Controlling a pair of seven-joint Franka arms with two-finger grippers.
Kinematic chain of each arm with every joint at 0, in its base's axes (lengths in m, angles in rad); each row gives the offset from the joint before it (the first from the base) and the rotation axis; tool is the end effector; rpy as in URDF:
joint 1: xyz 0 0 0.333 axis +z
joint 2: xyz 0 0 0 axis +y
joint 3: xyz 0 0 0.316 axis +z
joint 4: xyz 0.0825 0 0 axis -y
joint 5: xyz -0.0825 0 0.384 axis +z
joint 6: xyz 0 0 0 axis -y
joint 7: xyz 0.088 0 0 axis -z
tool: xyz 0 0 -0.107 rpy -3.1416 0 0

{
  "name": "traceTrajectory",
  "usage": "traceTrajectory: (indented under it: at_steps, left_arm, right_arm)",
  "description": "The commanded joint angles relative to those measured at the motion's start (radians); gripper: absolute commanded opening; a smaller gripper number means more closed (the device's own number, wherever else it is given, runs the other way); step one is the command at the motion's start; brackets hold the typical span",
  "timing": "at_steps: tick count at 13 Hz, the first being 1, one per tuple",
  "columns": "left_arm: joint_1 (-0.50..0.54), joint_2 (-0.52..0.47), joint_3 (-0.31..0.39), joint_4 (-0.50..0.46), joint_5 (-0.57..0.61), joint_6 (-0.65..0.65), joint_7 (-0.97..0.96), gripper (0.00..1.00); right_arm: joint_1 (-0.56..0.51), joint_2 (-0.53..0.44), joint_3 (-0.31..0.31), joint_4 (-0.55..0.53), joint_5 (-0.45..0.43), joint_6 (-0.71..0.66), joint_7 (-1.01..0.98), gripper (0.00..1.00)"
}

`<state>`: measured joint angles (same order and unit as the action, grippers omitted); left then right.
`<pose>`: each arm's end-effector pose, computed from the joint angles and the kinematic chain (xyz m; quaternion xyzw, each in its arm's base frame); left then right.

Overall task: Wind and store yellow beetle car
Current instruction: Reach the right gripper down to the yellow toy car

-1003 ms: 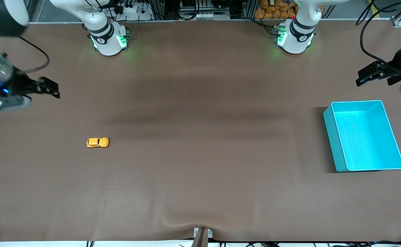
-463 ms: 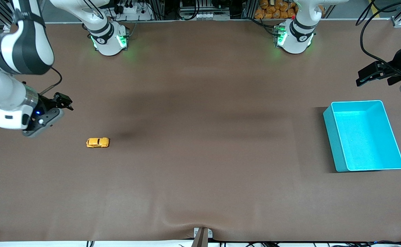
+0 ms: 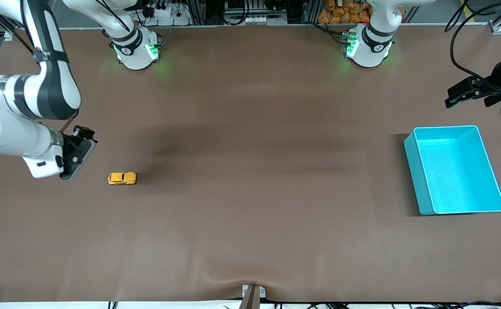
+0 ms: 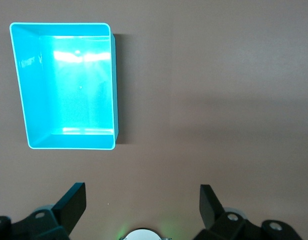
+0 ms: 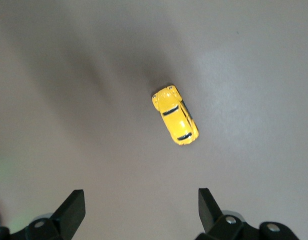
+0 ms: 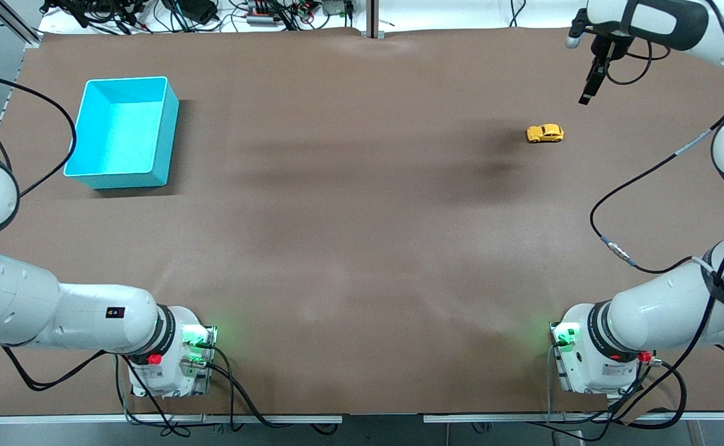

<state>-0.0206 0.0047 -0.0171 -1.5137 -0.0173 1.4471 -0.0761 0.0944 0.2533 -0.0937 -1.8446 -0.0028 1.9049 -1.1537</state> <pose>0.5428 -0.0225 0.6381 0.9992 0.0184 -0.0361 0.0066 0.5982 0.0030 0.3751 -0.8336 -0.5439 0.0874 0.0412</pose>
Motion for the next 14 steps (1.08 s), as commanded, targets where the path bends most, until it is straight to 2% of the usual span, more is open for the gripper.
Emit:
traceTrajectory:
  at_steps: [1,7,14]
  left_arm:
    - [0.002,-0.003,0.000,0.010,0.013,-0.007,0.001,1.00]
    - [0.002,-0.002,0.000,0.010,0.013,-0.007,0.001,1.00]
    - [0.002,0.000,0.000,0.010,0.007,-0.007,-0.001,1.00]
  right_arm:
    - [-0.018,0.066,0.006,0.004,-0.002,0.084,-0.192,1.00]
    - [0.002,0.087,0.008,-0.133,0.000,0.322,-0.486,1.00]
    - [0.007,0.148,0.008,-0.223,0.001,0.557,-0.508,0.97]
